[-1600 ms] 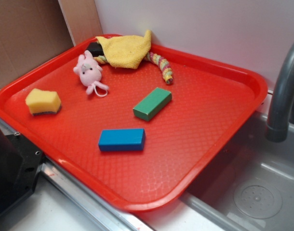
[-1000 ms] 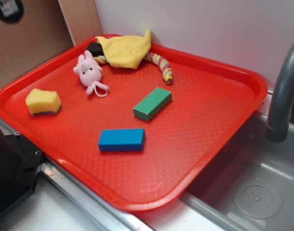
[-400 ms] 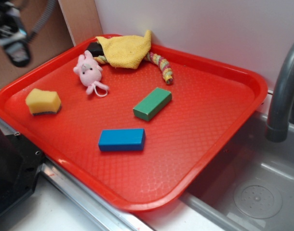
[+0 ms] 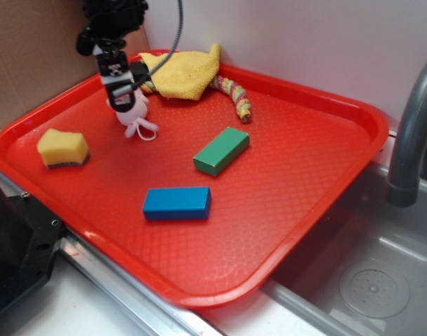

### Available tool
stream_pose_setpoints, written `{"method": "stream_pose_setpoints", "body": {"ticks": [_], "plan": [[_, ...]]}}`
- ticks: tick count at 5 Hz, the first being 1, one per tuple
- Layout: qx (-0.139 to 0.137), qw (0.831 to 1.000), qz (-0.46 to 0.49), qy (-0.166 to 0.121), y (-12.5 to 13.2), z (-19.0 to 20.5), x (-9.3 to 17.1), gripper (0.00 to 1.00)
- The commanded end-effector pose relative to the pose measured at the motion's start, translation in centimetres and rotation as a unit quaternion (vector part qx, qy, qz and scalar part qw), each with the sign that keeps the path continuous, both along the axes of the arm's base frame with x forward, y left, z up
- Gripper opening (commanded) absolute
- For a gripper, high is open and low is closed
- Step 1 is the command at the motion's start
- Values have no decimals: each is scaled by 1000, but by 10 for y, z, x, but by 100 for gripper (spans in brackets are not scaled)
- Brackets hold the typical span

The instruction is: Grab the green sponge.

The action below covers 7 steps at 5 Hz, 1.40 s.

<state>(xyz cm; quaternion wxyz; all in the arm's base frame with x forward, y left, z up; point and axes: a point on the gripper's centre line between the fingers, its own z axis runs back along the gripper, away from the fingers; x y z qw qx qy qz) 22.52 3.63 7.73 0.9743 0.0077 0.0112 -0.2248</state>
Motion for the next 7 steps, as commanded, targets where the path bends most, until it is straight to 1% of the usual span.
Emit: {"method": "stream_pose_setpoints", "body": {"ticks": [1,2,3,4,5,6,7], "plan": [[-8,995,-31,-99,16,27,-28,100],[-27,997,-26,-68,31,12,-38,100],[-26,999,-30,-34,34,-5,-43,100],[-27,998,-47,-13,30,-9,-60,100],[-30,998,-58,-11,29,-11,-73,100],[-14,998,-54,3,33,-25,-75,100],[-28,998,-59,9,37,-40,-71,100]]}}
